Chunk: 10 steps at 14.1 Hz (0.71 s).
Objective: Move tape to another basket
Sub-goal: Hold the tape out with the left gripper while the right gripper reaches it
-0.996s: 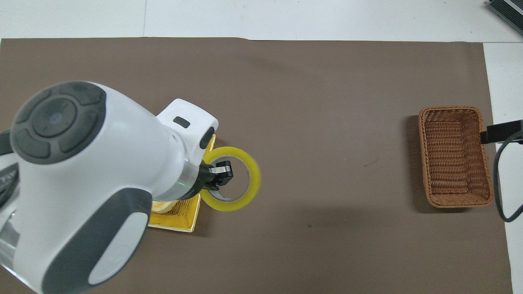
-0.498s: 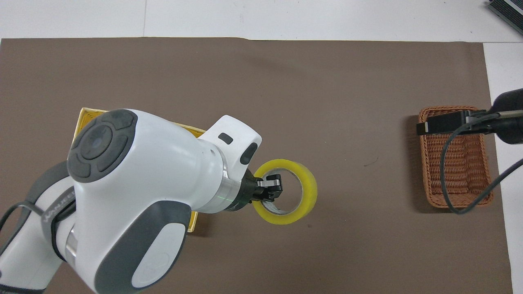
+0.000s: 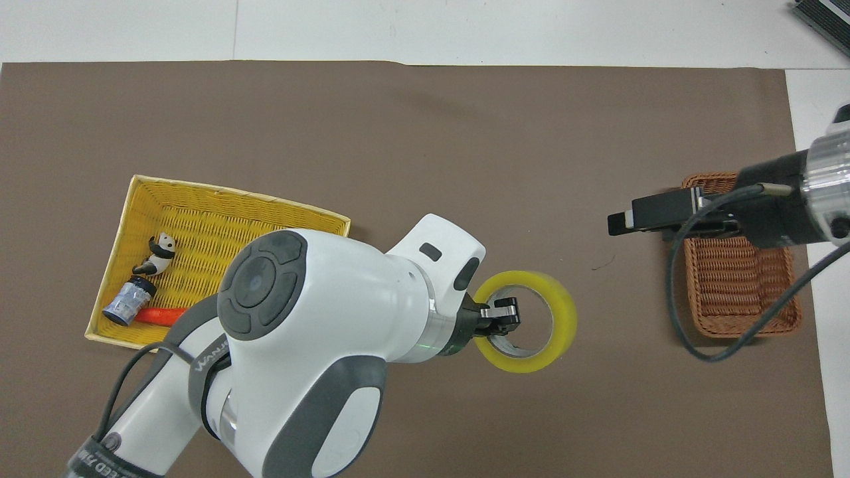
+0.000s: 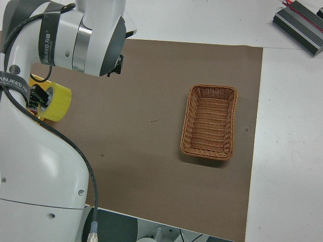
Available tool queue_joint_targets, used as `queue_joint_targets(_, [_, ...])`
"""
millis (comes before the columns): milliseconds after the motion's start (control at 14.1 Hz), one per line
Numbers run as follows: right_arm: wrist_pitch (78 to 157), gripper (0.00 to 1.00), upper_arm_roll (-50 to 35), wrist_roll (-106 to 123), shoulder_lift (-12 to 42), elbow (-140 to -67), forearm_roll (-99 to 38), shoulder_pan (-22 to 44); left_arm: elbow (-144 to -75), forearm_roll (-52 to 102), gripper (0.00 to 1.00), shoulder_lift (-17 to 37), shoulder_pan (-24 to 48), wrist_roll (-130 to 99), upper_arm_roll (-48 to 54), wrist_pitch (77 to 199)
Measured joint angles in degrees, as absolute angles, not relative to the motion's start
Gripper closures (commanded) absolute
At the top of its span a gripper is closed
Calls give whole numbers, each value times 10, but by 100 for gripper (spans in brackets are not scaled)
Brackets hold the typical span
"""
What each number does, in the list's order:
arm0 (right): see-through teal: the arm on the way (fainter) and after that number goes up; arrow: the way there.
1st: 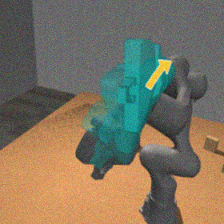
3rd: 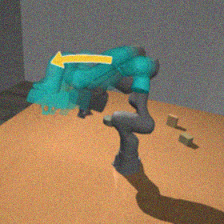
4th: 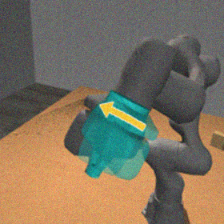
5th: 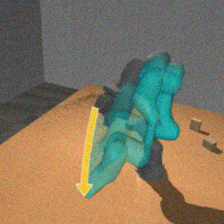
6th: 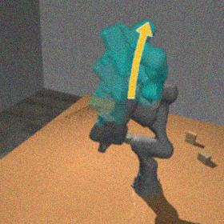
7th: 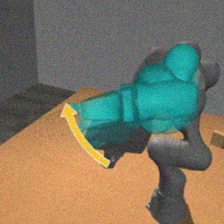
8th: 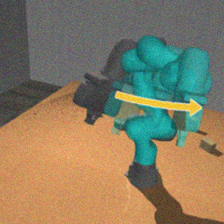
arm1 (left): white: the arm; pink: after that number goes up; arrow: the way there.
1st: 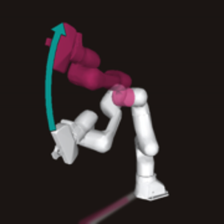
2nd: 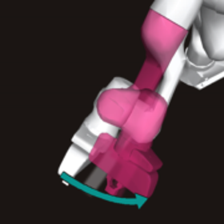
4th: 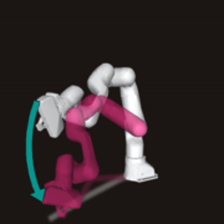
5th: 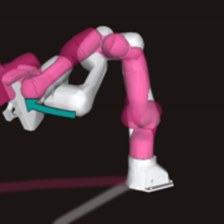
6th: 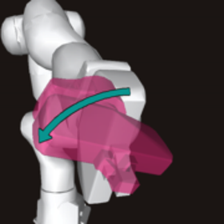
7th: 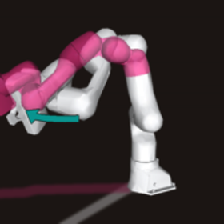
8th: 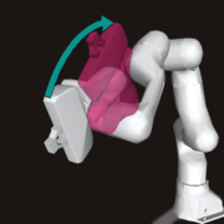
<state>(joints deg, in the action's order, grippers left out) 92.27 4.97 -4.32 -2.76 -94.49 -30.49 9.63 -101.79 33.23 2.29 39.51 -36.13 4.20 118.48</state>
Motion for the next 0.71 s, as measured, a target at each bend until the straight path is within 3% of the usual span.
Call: queue_joint_targets(712, [925, 0, 53, -10, -53, -1014, -395, 101, -1017, 334, 100, 26, 433, -341, 42, 1268])
